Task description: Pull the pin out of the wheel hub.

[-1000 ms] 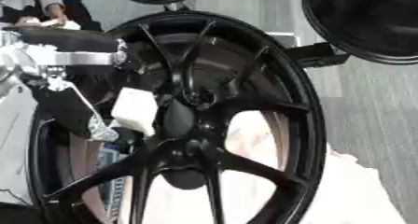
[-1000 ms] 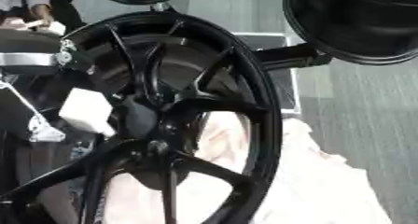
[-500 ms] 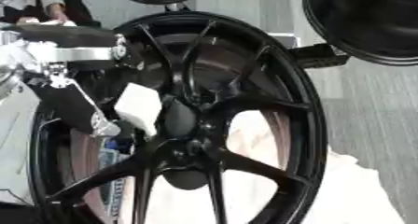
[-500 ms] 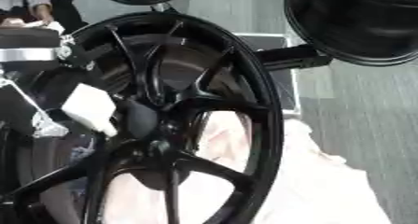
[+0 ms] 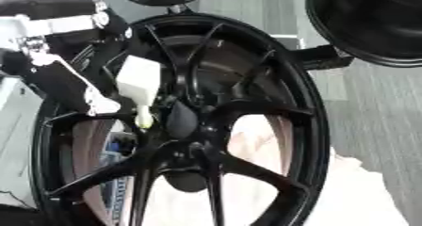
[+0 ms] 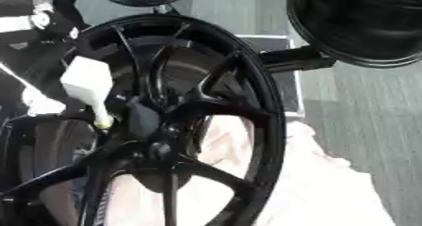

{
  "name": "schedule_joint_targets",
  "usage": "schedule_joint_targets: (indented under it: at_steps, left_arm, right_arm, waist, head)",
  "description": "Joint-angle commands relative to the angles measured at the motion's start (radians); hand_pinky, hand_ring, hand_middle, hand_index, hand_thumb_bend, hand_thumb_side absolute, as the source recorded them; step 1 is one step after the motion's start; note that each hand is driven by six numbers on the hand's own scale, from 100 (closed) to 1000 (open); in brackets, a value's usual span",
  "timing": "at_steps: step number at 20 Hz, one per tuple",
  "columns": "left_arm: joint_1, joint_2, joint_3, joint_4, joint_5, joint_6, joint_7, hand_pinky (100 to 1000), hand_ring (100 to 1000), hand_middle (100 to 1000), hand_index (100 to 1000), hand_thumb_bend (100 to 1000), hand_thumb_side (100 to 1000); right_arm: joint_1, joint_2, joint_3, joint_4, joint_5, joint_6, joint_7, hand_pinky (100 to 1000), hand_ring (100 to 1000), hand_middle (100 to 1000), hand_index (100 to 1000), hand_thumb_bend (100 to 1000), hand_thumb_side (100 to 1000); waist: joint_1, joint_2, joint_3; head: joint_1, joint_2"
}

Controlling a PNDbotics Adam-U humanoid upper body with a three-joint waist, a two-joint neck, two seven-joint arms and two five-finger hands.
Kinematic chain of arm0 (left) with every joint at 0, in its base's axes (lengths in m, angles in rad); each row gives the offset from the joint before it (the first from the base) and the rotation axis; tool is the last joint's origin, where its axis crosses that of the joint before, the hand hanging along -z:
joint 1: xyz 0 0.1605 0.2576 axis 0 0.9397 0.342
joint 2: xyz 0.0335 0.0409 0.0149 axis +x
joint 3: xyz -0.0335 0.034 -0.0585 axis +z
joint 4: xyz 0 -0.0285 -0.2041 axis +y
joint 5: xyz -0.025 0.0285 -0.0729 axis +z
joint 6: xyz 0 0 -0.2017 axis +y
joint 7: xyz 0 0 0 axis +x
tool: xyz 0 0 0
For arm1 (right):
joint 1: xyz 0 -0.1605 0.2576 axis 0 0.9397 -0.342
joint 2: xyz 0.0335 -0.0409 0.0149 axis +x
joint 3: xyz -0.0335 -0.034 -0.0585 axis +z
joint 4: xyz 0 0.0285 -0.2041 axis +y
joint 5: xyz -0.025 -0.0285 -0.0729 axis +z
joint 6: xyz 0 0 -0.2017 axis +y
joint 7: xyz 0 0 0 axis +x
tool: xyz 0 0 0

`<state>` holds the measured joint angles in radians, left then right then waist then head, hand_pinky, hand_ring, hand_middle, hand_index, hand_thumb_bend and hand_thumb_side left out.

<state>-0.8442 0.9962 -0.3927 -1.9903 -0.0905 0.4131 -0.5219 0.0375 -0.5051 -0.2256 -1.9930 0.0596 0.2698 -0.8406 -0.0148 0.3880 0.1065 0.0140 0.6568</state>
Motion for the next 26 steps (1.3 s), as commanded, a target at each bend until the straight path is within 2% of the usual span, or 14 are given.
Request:
schedule_joint_targets:
  at_steps: [1,2,5,8,10,14,17,19,20,21,24,26]
  left_arm:
    - [-0.003,0.056,0.099,-0.01,0.042,-0.026,0.045,532,272,183,384,138,223]
    - [0.003,0.064,0.127,-0.01,0.059,-0.032,0.058,529,268,181,382,402,100]
    - [0.037,0.101,0.224,-0.01,0.114,-0.028,0.111,522,255,171,374,395,100]
    - [0.093,0.139,0.32,-0.005,0.159,0.009,0.173,518,250,168,374,373,100]
    - [0.134,0.16,0.388,0.04,0.184,0.035,0.231,516,249,168,374,349,100]
    - [0.193,0.188,0.502,0.263,0.245,0.034,0.322,523,268,185,394,278,100]
    - [0.203,0.198,0.549,0.431,0.248,-0.015,0.35,546,302,246,467,313,100]
    - [0.212,0.201,0.561,0.506,0.217,-0.058,0.362,670,483,486,670,353,100]
    - [0.217,0.202,0.562,0.531,0.197,-0.082,0.361,761,619,657,792,393,100]
    - [0.223,0.203,0.562,0.549,0.172,-0.106,0.355,810,707,756,850,417,181]
    - [0.231,0.198,0.562,0.579,0.118,-0.172,0.306,839,752,813,887,425,293]
    - [0.23,0.196,0.566,0.588,0.103,-0.203,0.279,834,747,809,884,423,292]
  right_arm:
    - [0.006,-0.016,-0.016,-0.007,-0.002,0.039,-0.051,628,684,606,649,100,482]
    - [0.007,-0.016,-0.018,-0.007,-0.001,0.039,-0.053,628,685,606,649,100,470]
    - [0.014,-0.017,-0.023,-0.007,0.0,0.04,-0.06,629,685,607,649,100,470]
    - [0.018,-0.018,-0.026,-0.007,0.002,0.039,-0.064,630,685,607,650,100,470]
    - [0.022,-0.017,-0.029,-0.007,0.005,0.038,-0.066,630,685,607,650,100,470]
    - [0.03,-0.017,-0.04,-0.007,0.01,0.038,-0.066,631,686,608,650,100,470]
    - [0.031,-0.017,-0.042,-0.007,0.012,0.037,-0.066,631,686,608,650,100,470]
    - [0.031,-0.018,-0.042,-0.007,0.013,0.036,-0.066,631,686,608,650,100,470]
    - [0.031,-0.018,-0.042,-0.007,0.013,0.036,-0.066,632,686,608,650,100,470]
    - [0.031,-0.018,-0.041,-0.007,0.013,0.036,-0.066,632,686,608,650,100,470]
    - [0.031,-0.018,-0.042,-0.007,0.014,0.035,-0.066,631,686,609,650,100,470]
    - [0.029,-0.018,-0.044,-0.007,0.015,0.034,-0.066,630,686,609,650,100,470]
  waist:
    - [0.003,-0.025,0.004]
    - [0.004,-0.026,0.007]
    - [0.005,-0.028,0.017]
    - [0.003,-0.031,0.024]
    - [0.001,-0.032,0.029]
    - [0.0,-0.037,0.039]
    - [-0.002,-0.04,0.042]
    - [-0.004,-0.041,0.042]
    - [-0.005,-0.042,0.042]
    - [-0.005,-0.042,0.041]
    - [-0.005,-0.041,0.039]
    - [-0.004,-0.041,0.038]
  head:
    - [-0.008,-0.016]
    - [-0.011,-0.016]
    - [-0.021,-0.018]
    - [-0.027,-0.021]
    - [-0.03,-0.023]
    - [-0.039,-0.024]
    - [-0.042,-0.026]
    - [-0.042,-0.029]
    - [-0.042,-0.029]
    - [-0.041,-0.029]
    - [-0.041,-0.03]
    - [-0.04,-0.03]
